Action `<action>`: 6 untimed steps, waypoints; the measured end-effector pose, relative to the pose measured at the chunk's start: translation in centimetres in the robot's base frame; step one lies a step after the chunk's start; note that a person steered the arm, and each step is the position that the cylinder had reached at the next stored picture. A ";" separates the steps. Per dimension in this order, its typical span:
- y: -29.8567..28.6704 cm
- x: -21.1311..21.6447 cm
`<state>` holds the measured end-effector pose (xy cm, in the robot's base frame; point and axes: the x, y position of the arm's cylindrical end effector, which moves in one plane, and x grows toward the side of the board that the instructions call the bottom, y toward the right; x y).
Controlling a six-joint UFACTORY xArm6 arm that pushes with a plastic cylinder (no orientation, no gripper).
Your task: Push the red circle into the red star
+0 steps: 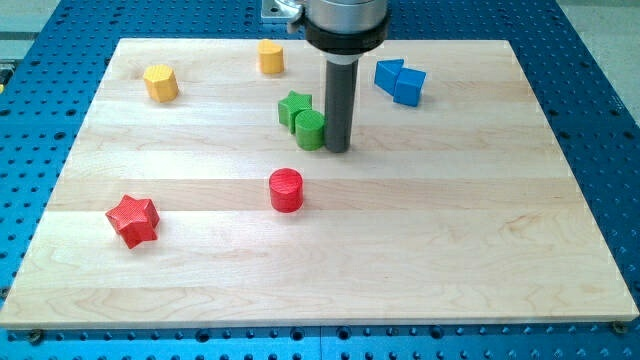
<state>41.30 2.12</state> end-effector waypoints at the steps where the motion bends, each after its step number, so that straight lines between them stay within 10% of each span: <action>1: -1.7 1.0; 4: -4.0 8.4; 6: -14.1 2.8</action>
